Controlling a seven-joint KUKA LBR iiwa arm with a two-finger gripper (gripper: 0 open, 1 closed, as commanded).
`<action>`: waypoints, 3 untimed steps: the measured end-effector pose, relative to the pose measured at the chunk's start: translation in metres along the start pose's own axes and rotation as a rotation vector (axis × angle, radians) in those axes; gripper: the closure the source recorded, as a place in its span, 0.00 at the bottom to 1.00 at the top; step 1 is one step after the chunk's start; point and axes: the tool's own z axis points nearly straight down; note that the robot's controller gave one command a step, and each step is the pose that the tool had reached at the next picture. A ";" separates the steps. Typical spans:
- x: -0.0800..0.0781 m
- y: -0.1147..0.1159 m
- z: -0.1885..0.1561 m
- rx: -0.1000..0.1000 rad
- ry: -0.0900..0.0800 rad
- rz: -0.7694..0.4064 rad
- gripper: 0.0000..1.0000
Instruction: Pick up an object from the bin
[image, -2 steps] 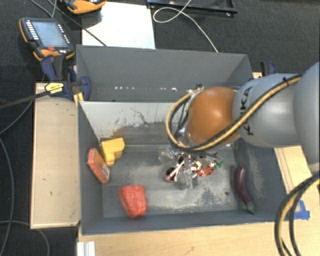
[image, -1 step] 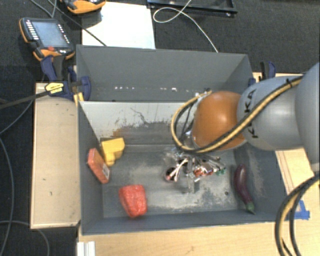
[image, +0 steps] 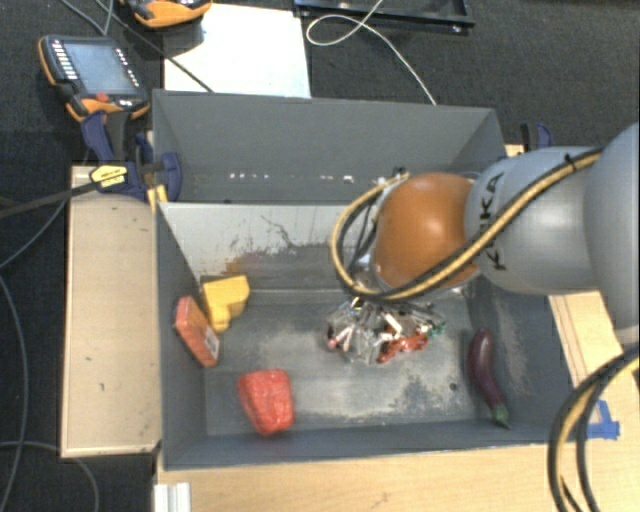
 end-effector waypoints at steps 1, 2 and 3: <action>0.000 0.000 0.000 0.000 0.000 0.000 1.00; 0.000 0.000 -0.002 0.000 0.000 0.001 1.00; 0.001 0.001 -0.010 -0.002 0.002 0.003 1.00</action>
Offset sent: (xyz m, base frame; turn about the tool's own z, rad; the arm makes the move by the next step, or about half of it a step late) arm 0.0000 -0.0002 0.0137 0.0000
